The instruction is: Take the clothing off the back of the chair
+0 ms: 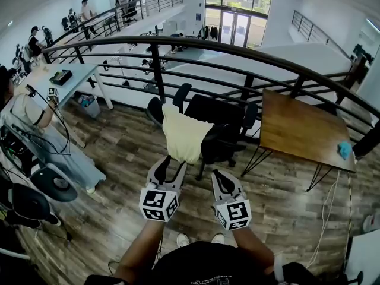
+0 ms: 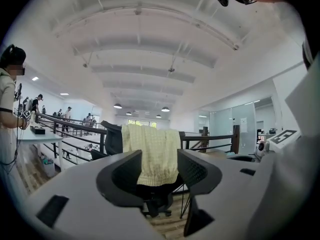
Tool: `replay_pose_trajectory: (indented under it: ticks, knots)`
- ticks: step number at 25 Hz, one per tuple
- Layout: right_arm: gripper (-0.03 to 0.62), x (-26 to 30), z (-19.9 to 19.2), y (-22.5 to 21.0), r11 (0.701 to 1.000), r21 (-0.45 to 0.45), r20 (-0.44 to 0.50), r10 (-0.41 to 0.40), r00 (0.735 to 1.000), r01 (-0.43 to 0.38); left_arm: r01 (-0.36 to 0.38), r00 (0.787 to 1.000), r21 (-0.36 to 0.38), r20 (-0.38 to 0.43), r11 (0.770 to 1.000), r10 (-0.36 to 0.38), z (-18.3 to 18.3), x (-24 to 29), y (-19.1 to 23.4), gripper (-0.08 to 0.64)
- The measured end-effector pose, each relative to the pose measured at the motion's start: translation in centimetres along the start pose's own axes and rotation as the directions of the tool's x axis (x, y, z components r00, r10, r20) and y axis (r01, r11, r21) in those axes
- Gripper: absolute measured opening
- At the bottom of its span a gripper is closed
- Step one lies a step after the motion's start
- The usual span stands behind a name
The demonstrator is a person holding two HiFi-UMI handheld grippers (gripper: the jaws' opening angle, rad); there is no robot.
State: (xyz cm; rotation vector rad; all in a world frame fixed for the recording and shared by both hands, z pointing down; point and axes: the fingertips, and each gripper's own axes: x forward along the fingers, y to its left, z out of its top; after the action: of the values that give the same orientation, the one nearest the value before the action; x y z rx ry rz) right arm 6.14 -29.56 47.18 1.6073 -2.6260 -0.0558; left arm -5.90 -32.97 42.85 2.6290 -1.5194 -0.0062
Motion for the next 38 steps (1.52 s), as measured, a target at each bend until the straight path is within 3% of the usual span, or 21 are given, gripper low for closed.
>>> replay_pose_trajectory:
  ticks: [6, 12, 24, 35, 38]
  knots:
    - [0.021, -0.4, -0.8, -0.3, 1.0, 0.004, -0.014, 0.01, 1.0, -0.01, 0.003, 0.998, -0.021, -0.055, 1.0, -0.004, -0.7, 2.0, 0.1, 0.38]
    - [0.021, -0.3, -1.2, -0.7, 1.0, 0.011, -0.026, 0.002, 1.0, -0.002, 0.043, 0.994, -0.04, -0.102, 0.998, -0.047, -0.6, 4.7, 0.3, 0.469]
    - [0.021, 0.6, -0.9, -1.8, 0.999, 0.017, -0.038, -0.03, 0.999, 0.03, 0.025, 0.986, -0.011, -0.163, 1.0, -0.027, -0.3, 7.4, 1.5, 0.469]
    - [0.021, -0.1, -1.3, -1.6, 0.999, 0.019, -0.045, -0.032, 0.998, 0.033, 0.007, 0.978, 0.079, -0.206, 0.997, 0.009, -0.4, 6.2, 1.3, 0.46]
    - [0.021, 0.0, -1.5, -1.5, 0.999, 0.019, -0.045, -0.028, 0.999, 0.029, -0.002, 0.98, 0.087, -0.198, 0.996, 0.02, -0.3, 6.0, 1.5, 0.337]
